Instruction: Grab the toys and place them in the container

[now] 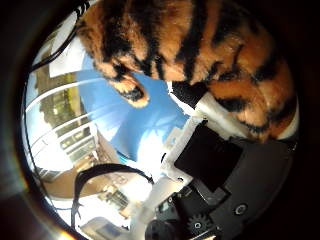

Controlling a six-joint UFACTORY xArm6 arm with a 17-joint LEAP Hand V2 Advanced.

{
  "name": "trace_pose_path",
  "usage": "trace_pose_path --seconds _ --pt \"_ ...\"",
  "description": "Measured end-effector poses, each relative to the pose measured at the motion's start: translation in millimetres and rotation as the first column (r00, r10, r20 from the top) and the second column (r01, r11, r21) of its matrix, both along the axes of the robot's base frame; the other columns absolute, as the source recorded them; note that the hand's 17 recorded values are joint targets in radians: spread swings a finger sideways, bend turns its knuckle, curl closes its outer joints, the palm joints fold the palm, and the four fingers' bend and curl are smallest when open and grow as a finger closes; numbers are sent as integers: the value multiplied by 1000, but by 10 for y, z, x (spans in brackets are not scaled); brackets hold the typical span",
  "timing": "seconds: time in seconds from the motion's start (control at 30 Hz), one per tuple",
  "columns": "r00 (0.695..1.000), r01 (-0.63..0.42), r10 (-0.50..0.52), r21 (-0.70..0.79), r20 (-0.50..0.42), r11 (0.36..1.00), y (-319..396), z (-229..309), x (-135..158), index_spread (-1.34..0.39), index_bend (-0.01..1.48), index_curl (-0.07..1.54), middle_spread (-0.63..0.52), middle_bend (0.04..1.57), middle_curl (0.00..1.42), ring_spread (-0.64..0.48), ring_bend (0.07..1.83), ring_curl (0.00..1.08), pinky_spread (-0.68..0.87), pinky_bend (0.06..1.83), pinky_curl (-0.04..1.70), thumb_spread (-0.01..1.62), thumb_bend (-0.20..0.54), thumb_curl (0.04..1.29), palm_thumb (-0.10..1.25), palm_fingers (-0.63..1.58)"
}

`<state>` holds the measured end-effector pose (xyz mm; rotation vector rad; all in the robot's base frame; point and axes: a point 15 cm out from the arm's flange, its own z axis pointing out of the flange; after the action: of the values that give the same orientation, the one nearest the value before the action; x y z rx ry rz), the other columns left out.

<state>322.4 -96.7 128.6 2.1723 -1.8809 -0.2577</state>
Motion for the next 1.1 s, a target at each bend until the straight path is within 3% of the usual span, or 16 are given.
trace_pose_path --seconds 0.17,0.3,0.43,0.63,0.77,0.97,1.1 --pt "1000 -5 5 8 -5 1000 68 149 60 -399 267 188 -160 897 776 23 1299 594 356 1299 394 1067 12 445 804 1033" --pt "1000 10 -10 33 17 999 161 282 89 -531 397 194 -192 996 872 -29 1331 640 293 1419 463 1051 34 510 925 1050" --pt "1000 -10 11 39 -22 999 272 507 1 -647 525 215 -214 1061 949 -70 1360 686 244 1493 523 1059 34 564 981 1006" --pt "991 -40 46 51 -122 998 430 1081 -115 -786 685 259 -234 1124 1029 -106 1409 739 193 1561 592 1091 0 619 980 928" --pt "986 -86 96 76 -137 993 650 1538 -122 -861 772 301 -238 1169 1072 -121 1444 770 169 1591 634 1116 -11 649 972 874" --pt "982 -153 165 122 -95 981 1052 2272 -69 -931 845 363 -239 1217 1113 -133 1488 803 145 1642 688 1135 -12 682 962 810" --pt "975 -220 221 150 8 964 1442 2667 77 -965 871 415 -238 1251 1128 -138 1520 821 134 1668 720 1144 -9 703 967 772"
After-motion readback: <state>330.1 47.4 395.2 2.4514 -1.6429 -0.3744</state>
